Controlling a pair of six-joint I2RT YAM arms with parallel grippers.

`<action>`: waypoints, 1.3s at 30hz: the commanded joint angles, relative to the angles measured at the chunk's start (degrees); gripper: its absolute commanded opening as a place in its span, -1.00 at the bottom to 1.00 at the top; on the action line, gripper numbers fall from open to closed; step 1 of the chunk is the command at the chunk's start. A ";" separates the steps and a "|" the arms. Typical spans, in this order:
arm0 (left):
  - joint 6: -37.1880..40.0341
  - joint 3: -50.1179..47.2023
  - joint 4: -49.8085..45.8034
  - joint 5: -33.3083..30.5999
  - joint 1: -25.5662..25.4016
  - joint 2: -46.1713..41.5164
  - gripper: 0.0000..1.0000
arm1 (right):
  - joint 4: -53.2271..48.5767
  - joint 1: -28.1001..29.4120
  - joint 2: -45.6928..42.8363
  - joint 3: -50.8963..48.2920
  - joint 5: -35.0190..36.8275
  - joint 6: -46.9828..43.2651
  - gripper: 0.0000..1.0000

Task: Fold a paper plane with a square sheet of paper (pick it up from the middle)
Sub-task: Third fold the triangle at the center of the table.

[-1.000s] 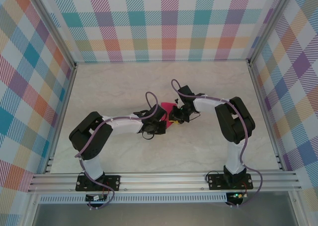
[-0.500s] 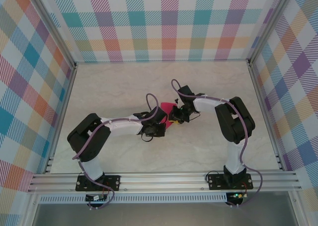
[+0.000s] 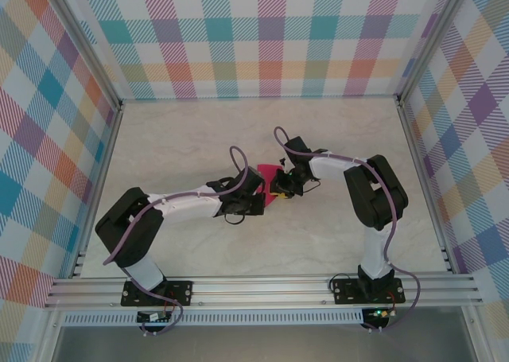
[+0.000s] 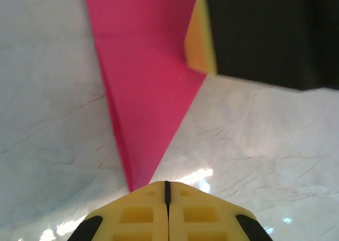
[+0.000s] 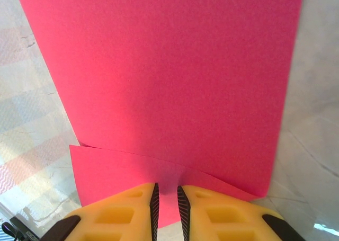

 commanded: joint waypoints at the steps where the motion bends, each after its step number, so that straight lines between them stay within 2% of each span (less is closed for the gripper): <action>1: -1.65 0.59 3.90 -1.50 -0.93 2.64 -0.87 | -1.09 -0.16 3.64 -0.46 4.66 0.52 -0.57; 11: -2.97 -0.71 1.00 -3.38 -0.71 5.44 -0.94 | -0.74 -0.25 2.38 0.44 3.33 0.48 -0.57; 20: -5.17 -5.75 3.08 -2.63 -0.77 4.72 -1.00 | 8.35 -0.19 -4.81 -2.38 -5.01 1.47 -0.58; 25: -6.18 -7.89 5.50 -1.88 -0.71 4.65 -1.00 | 13.40 -0.08 -6.89 -8.56 -7.00 5.17 -0.82; 28: -6.27 -8.16 6.26 -1.56 -0.74 4.97 -1.00 | 14.19 0.90 -6.46 -9.82 -8.13 5.39 -0.89; 39: -6.33 -8.47 6.02 -1.83 -0.77 4.35 -1.00 | 13.13 4.05 -1.72 -7.89 -9.09 5.07 -0.96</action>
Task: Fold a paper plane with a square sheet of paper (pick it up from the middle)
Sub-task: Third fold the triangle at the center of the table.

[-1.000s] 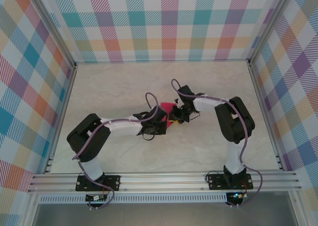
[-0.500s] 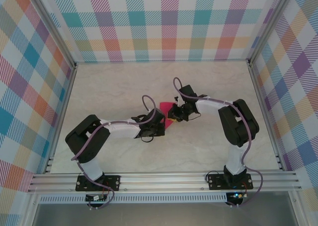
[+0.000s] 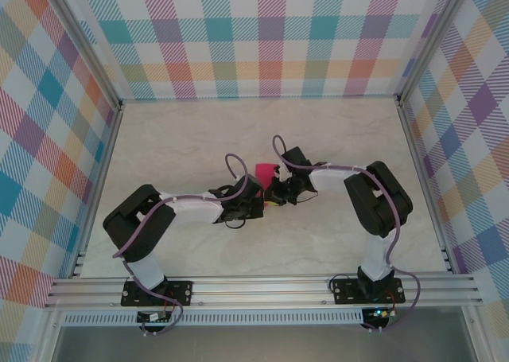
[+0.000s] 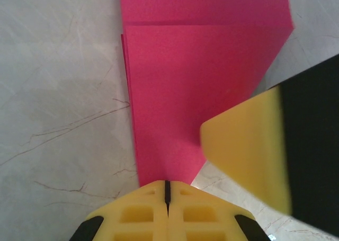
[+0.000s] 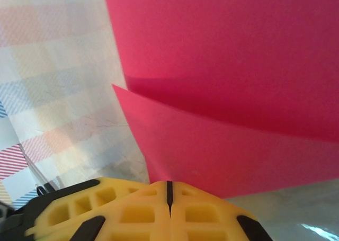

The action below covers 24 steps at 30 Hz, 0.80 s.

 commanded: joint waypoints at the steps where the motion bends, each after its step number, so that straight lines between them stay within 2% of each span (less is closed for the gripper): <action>1: -0.49 -2.37 -4.72 0.60 -0.77 0.83 -1.00 | 0.01 0.47 2.37 1.44 -1.57 0.09 -0.96; 13: 1.02 -2.40 -8.73 0.25 -0.70 1.16 -1.00 | -3.79 -1.15 4.09 4.03 5.87 -3.74 -0.96; 24: 1.85 -3.53 -9.53 1.24 -0.77 2.29 -1.00 | -0.74 -5.79 4.25 3.29 7.27 -6.08 -0.94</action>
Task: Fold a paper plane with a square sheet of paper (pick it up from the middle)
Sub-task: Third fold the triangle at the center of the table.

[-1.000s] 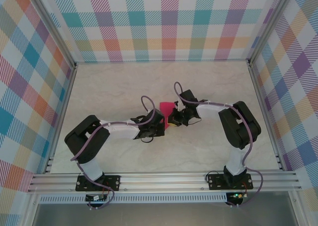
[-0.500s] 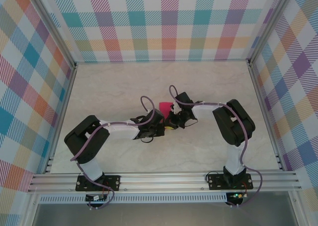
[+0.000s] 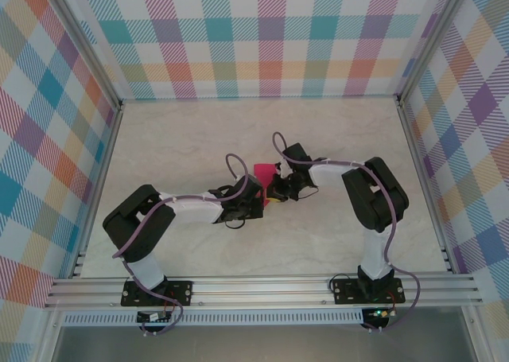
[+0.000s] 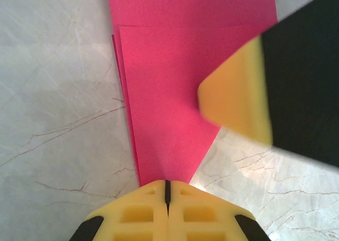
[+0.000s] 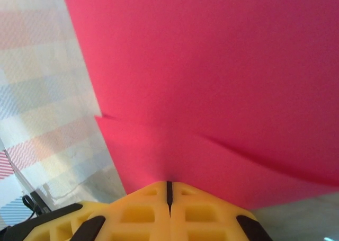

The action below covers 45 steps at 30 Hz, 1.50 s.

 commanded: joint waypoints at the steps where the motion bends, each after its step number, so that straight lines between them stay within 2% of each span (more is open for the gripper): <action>1: 0.85 -3.23 -9.27 1.29 -0.71 2.36 -1.00 | 2.03 -3.19 1.78 -0.10 5.42 -1.83 -0.93; 15: 0.92 -3.66 -8.94 1.14 -0.72 0.25 -1.00 | 1.24 -10.25 2.26 2.85 9.11 -0.47 -0.93; 22: 1.24 -3.12 -7.39 1.16 -0.77 -3.69 -1.00 | 0.25 -10.89 -2.97 1.91 7.67 -0.31 -0.83; 25: 1.45 -2.63 -6.20 0.84 -0.78 -7.02 -0.89 | 0.92 -10.80 -6.38 -1.37 5.59 0.54 -0.62; 28: 1.32 -2.05 -4.99 -0.07 -0.62 -10.51 -0.61 | 1.50 -10.71 -9.04 -4.43 2.92 1.95 -0.41; 33: 1.28 -1.92 -3.83 -1.85 1.58 -13.04 -0.33 | 4.44 -9.99 -12.51 -8.78 0.34 6.31 0.12; 38: 1.48 -1.43 -2.08 0.05 4.70 -10.92 -0.30 | 6.08 -7.10 -13.31 -9.33 -0.13 7.91 0.27; 45: 2.08 -2.03 1.08 3.95 7.85 -7.55 -0.31 | 9.73 -2.55 -12.35 -9.82 -0.30 7.30 0.28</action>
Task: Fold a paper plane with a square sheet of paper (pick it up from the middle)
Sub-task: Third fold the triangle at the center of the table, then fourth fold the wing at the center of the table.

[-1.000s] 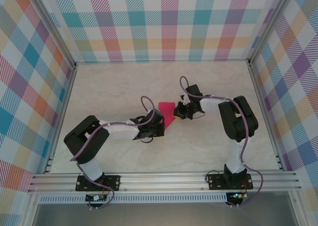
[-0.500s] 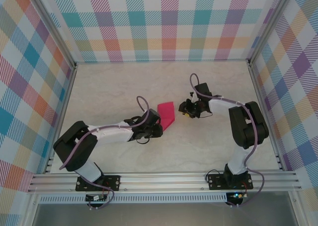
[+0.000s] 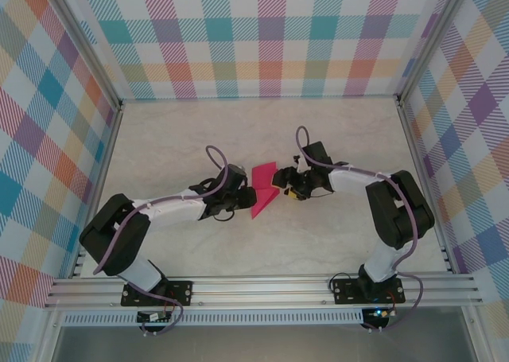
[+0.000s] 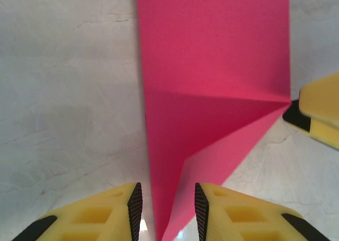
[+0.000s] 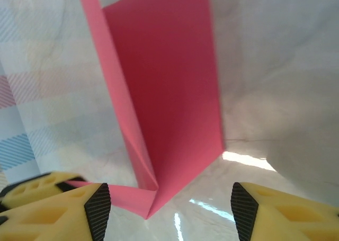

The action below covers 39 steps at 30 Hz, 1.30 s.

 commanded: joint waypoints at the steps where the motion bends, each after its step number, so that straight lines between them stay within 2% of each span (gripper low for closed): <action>1: 0.89 0.19 2.37 2.88 1.19 2.03 -0.32 | 4.01 1.73 -0.14 -0.94 -1.35 0.47 0.27; 6: 0.54 -0.21 3.37 2.96 2.35 3.93 -0.34 | 7.26 3.46 1.87 -0.95 -1.92 -1.06 0.20; 15: 1.38 1.30 2.54 4.67 3.68 5.67 -0.36 | 11.69 3.94 5.39 0.00 -4.65 -3.73 -0.04; 21: 1.63 2.56 1.54 4.86 3.95 5.86 -0.35 | 8.83 4.11 6.90 1.99 -4.99 -4.48 -0.39; 25: 1.77 2.52 1.03 3.85 3.95 4.64 -0.33 | 6.22 4.13 8.44 3.36 -4.42 -3.33 -0.75; 28: 2.64 0.95 1.53 2.18 3.95 2.72 -0.24 | 5.80 4.50 7.50 2.68 -1.33 -0.44 -0.88; 33: 4.72 -4.92 6.12 2.84 3.69 -3.10 0.07 | 0.57 8.49 3.39 2.57 7.65 4.68 -0.89; 37: 7.24 -10.21 10.66 2.66 3.08 -8.22 0.25 | -4.94 11.54 0.83 3.49 15.15 9.60 -0.88; 39: 8.87 -12.89 12.77 2.29 2.49 -10.64 0.33 | -5.71 11.97 -0.14 3.37 16.68 13.15 -0.87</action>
